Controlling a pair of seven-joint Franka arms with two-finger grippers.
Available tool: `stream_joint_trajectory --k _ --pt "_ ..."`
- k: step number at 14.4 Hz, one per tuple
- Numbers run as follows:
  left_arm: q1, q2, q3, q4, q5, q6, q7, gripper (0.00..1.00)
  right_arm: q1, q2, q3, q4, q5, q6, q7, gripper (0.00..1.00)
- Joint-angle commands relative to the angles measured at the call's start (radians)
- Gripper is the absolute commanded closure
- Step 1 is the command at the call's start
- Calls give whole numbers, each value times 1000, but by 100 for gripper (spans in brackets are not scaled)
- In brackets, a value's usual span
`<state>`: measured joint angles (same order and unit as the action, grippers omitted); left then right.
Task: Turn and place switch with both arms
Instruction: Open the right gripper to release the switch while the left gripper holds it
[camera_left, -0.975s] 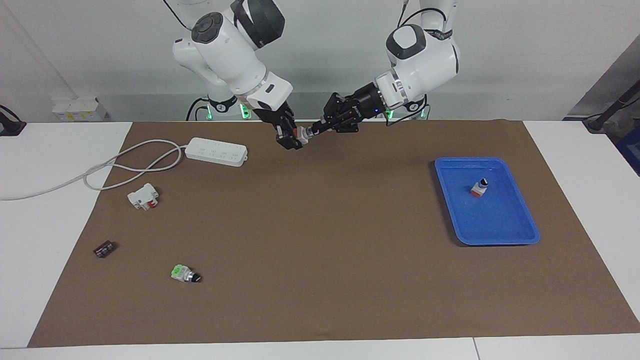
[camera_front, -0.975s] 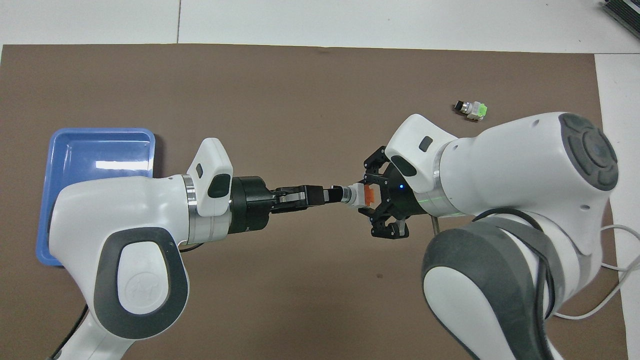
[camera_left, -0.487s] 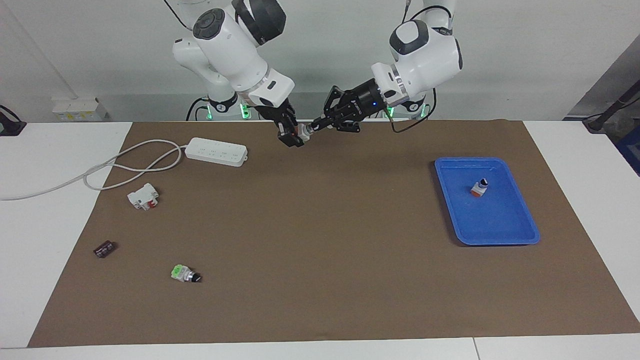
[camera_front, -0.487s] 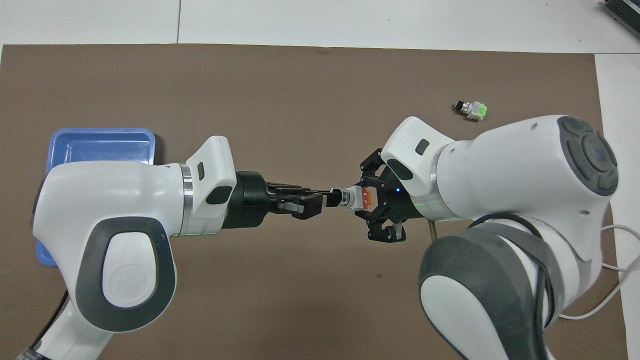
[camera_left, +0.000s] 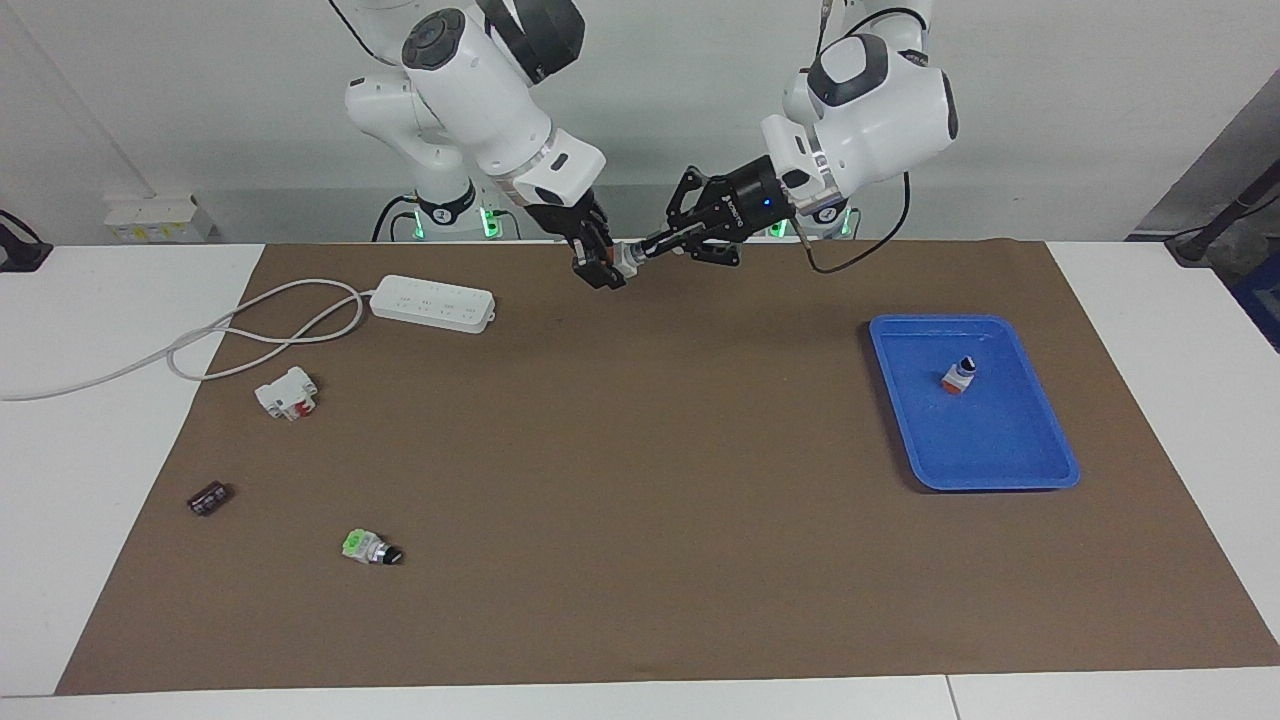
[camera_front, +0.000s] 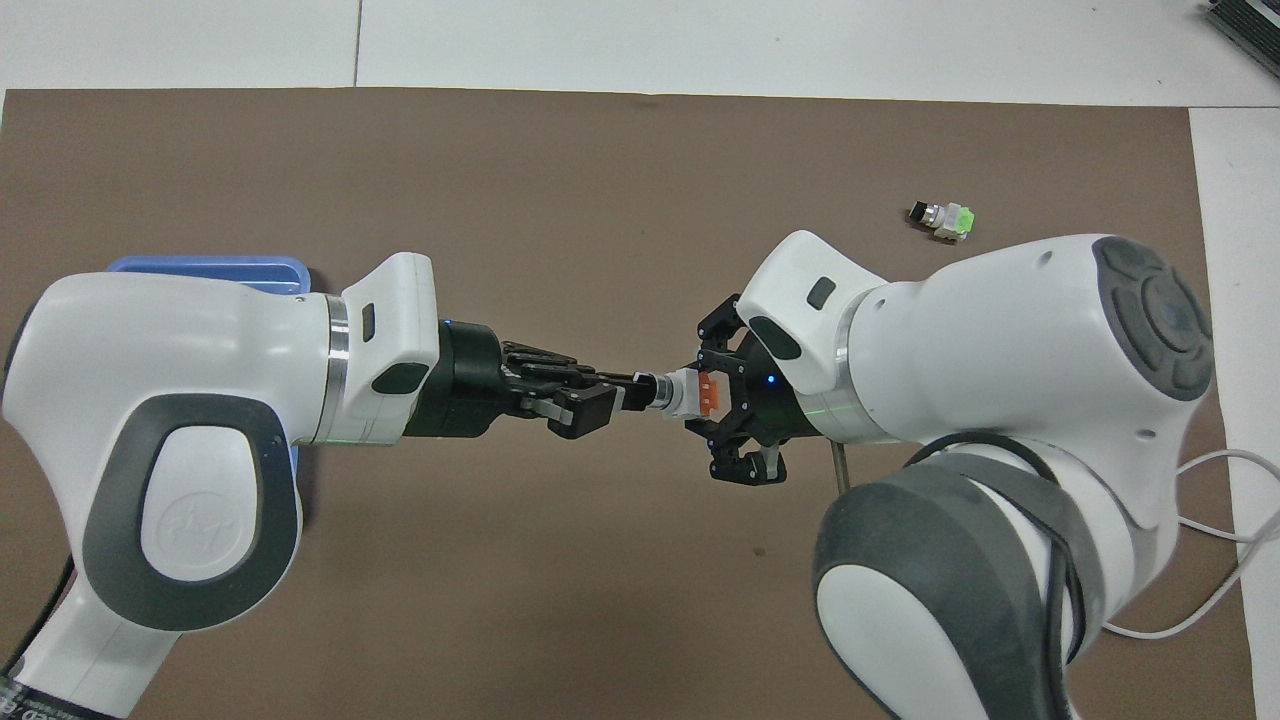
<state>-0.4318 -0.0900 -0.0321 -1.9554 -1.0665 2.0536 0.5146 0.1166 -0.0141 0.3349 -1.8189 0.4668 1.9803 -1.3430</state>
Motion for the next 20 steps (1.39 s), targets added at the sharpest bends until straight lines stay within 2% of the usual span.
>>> stream_joint_trajectory --k 1,20 --pt "90 12 3 43 25 -64 67 100 -11 -6 1 -19 -5 -34 -1 100" --pt "103 7 3 29 48 -62 99 100 -11 -6 1 -19 -8 -31 7 100"
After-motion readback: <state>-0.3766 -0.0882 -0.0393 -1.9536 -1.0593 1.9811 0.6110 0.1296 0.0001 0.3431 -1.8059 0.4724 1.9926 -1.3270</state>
